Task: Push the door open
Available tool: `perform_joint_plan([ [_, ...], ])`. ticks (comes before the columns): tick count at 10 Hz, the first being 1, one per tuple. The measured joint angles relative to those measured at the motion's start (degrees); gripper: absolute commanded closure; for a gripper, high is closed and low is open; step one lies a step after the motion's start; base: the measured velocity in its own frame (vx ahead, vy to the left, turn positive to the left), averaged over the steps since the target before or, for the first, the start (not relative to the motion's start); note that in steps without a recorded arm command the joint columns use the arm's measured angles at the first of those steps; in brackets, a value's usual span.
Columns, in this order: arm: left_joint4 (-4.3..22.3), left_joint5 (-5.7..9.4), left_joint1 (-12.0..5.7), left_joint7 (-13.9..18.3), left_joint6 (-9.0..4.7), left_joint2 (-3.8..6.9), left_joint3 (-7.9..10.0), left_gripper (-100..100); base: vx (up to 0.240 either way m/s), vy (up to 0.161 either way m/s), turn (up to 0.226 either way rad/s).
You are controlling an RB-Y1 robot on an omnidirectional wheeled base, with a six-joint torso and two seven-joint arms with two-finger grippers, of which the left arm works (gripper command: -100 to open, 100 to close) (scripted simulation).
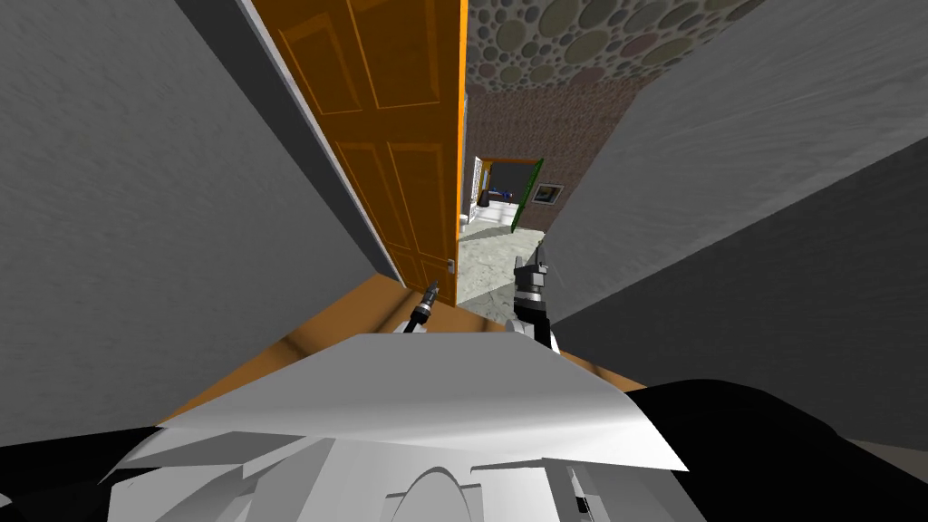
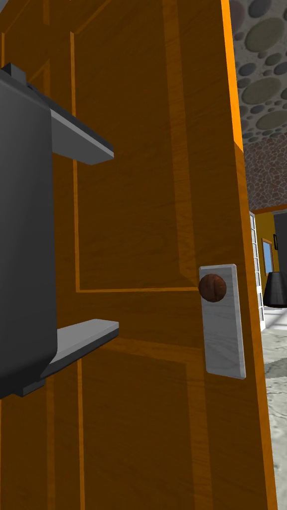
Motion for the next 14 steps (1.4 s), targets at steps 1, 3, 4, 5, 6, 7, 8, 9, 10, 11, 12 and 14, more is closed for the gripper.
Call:
perform_joint_plan([
  [1,0.96,-0.18,-0.29,0.18,-0.08,-0.4,-0.22,-100,0.124,0.064,-0.039],
  [3,3.88,-0.33,-1.59,0.6,-0.77,-0.93,-0.35,-100,0.141,0.086,-0.07],
  [4,5.05,-0.49,-1.99,0.81,-0.97,-1.3,-0.53,-100,0.136,0.058,-0.049],
  [5,6.01,-0.63,-2.2,1.03,-1.21,-1.6,-0.72,-100,0.118,0.053,-0.034],
  [6,7.27,-0.71,-2.72,1.26,-1.53,-1.88,-0.82,-100,0.11,0.059,-0.038],
  [7,8.6,-0.78,-3.28,1.43,-1.89,-2.22,-0.87,-100,0.126,0.053,-0.065],
  [8,9.34,-0.92,-3.48,1.69,-2.02,-2.54,-1.07,-100,0.058,0.023,-0.015],
  [9,9.41,-0.94,-3.5,1.76,-2.03,-2.57,-1.1,-100,0.122,-0.021,-0.028],
  [10,9.19,-0.9,-3.38,1.74,-1.91,-1.79,-1.05,-100,0.192,-0.057,-0.036],
  [11,9.9,-0.76,-3.79,1.67,-2.12,-1.14,-0.82,-100,0.207,-0.066,-0.025],
  [12,9.75,-0.71,-3.7,1.6,-2.09,-0.73,-0.74,-100,0.204,-0.079,-0.027],
  [14,9.99,-0.57,-3.76,1.42,-2.16,-0.52,-0.5,-100,0.183,-0.076,-0.025],
])
